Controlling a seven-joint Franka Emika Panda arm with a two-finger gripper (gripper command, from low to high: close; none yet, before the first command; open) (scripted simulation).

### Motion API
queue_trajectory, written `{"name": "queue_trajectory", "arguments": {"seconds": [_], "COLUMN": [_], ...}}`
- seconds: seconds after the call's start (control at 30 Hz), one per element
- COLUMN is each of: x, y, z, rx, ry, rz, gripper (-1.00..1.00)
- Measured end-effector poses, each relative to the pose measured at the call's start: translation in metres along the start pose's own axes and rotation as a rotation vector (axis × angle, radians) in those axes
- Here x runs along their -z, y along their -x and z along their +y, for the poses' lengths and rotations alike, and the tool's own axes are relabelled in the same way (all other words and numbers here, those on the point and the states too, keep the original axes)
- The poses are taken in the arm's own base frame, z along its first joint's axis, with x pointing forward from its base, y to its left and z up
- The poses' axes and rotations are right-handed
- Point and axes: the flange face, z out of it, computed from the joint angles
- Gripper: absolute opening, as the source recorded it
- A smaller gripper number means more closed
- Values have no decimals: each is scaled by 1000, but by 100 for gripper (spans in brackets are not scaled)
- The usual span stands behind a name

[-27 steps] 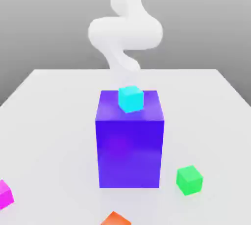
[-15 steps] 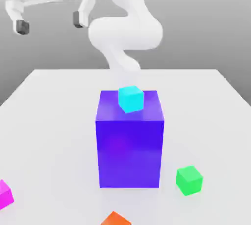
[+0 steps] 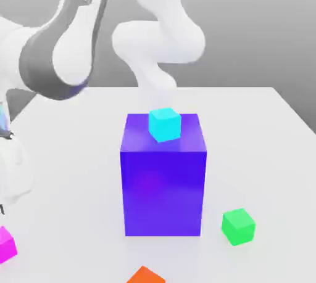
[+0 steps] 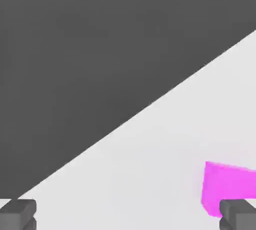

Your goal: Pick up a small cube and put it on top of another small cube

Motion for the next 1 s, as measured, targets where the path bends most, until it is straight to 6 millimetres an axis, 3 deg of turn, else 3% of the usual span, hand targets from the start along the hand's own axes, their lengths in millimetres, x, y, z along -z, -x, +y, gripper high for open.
{"name": "queue_trajectory", "arguments": {"seconds": [0.1,0.23,0.27,0.47,0.53,0.63,0.7,0.83,1.0], "x": [-44,-103,-113,-119,-104,-65,-58,-50,-39], "y": [-23,-29,-29,-29,-29,-28,0,90,212], "z": [30,43,45,46,44,38,13,-29,-52], "rx": [-64,-80,-82,-82,-82,-73,53,384,818], "ry": [72,92,93,93,94,93,94,93,87], "rz": [3,5,5,4,5,5,3,-19,-42], "gripper": [0,0,-100,-100,-100,-100,-100,-100,-100]}}
